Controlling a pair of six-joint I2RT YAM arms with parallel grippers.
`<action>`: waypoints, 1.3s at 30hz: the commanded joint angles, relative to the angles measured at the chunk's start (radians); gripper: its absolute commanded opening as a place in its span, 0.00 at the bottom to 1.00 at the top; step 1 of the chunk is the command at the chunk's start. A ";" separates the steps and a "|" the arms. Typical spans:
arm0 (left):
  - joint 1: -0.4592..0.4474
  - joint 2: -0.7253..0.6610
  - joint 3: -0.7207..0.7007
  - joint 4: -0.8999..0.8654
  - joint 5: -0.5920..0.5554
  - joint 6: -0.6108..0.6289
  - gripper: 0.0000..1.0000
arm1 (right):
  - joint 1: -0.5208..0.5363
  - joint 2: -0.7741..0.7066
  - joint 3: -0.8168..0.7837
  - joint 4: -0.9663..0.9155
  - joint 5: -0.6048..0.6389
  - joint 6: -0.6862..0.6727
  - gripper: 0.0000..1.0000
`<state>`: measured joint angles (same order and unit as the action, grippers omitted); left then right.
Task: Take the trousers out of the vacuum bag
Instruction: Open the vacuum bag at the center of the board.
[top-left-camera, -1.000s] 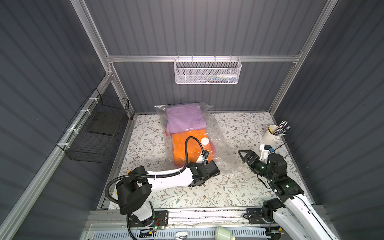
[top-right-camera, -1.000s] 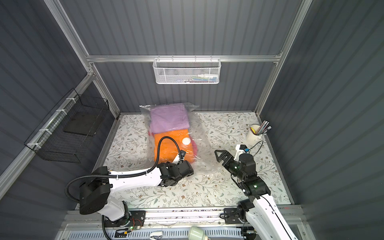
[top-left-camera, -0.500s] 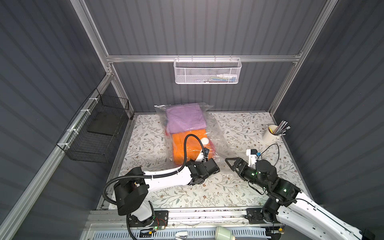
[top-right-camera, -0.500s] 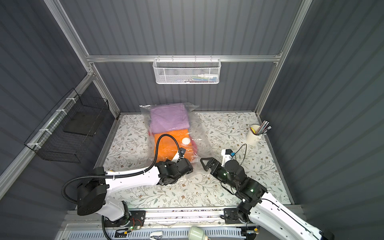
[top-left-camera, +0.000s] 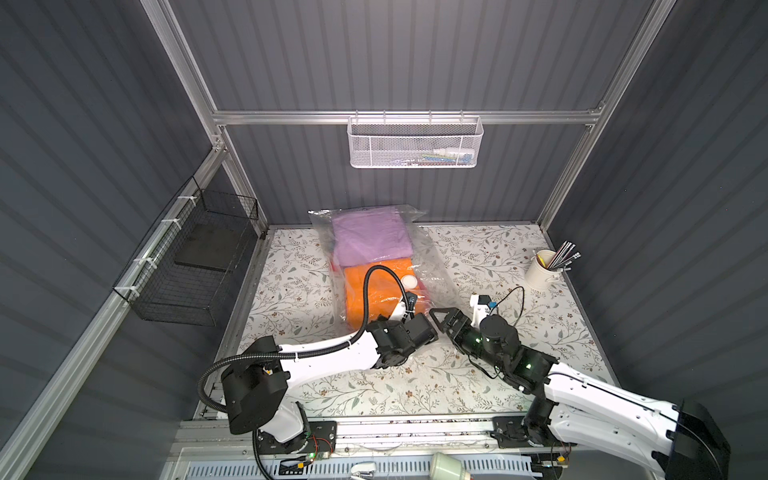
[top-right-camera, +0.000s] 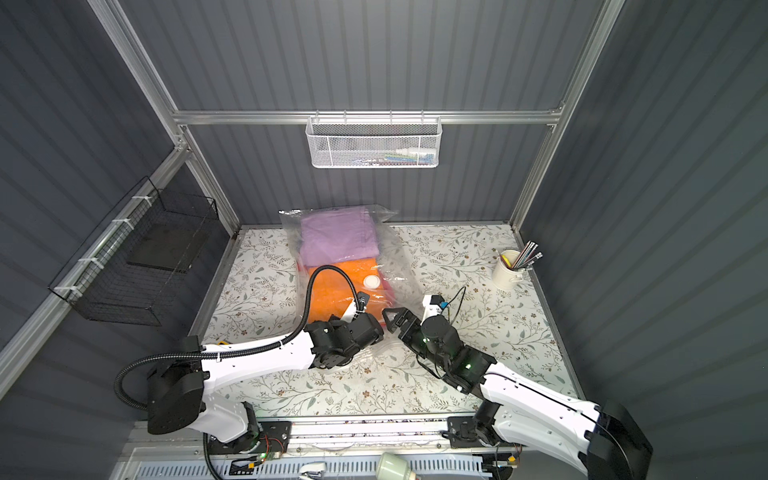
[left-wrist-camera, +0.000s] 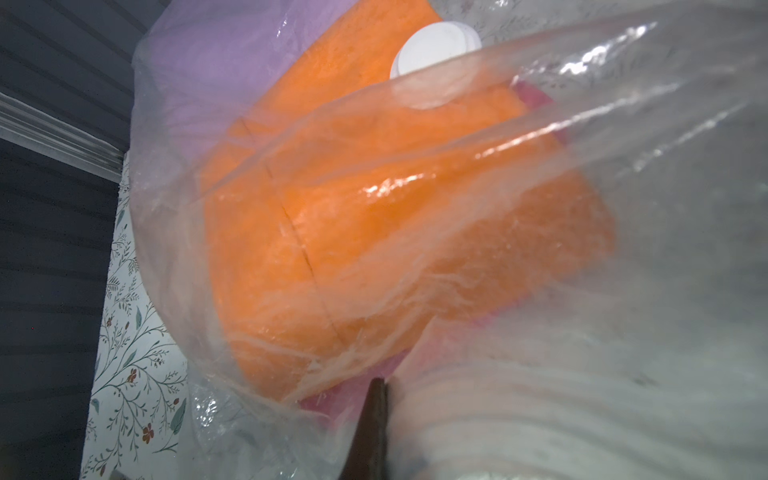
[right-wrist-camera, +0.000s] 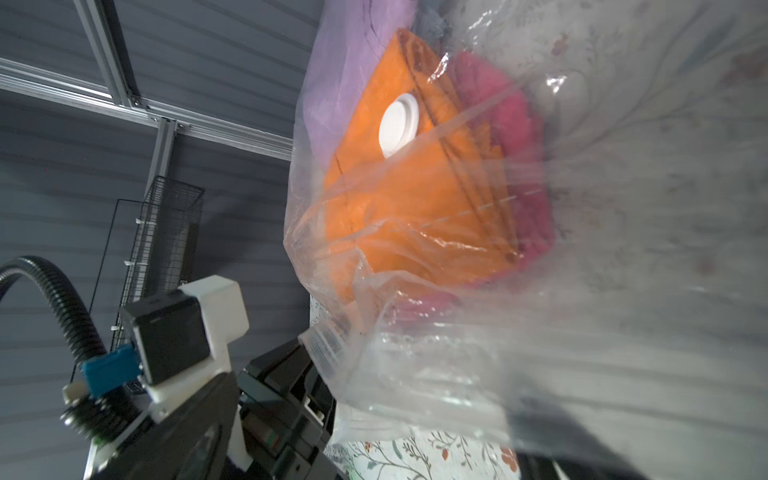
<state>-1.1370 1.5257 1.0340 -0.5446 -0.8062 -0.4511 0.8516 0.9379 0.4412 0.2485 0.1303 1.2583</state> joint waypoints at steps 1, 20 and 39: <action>0.005 -0.050 -0.026 0.038 0.024 0.015 0.01 | 0.002 0.044 -0.021 0.189 0.053 0.000 0.99; 0.005 -0.136 -0.170 0.087 0.132 -0.080 1.00 | -0.063 0.154 0.077 0.338 0.012 -0.087 0.99; 0.056 -0.093 -0.036 0.103 -0.037 0.025 0.03 | 0.001 0.003 -0.014 0.166 0.022 -0.057 0.99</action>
<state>-1.0966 1.4864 0.9588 -0.4679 -0.8433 -0.4728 0.8143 0.9749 0.4553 0.4839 0.1165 1.2003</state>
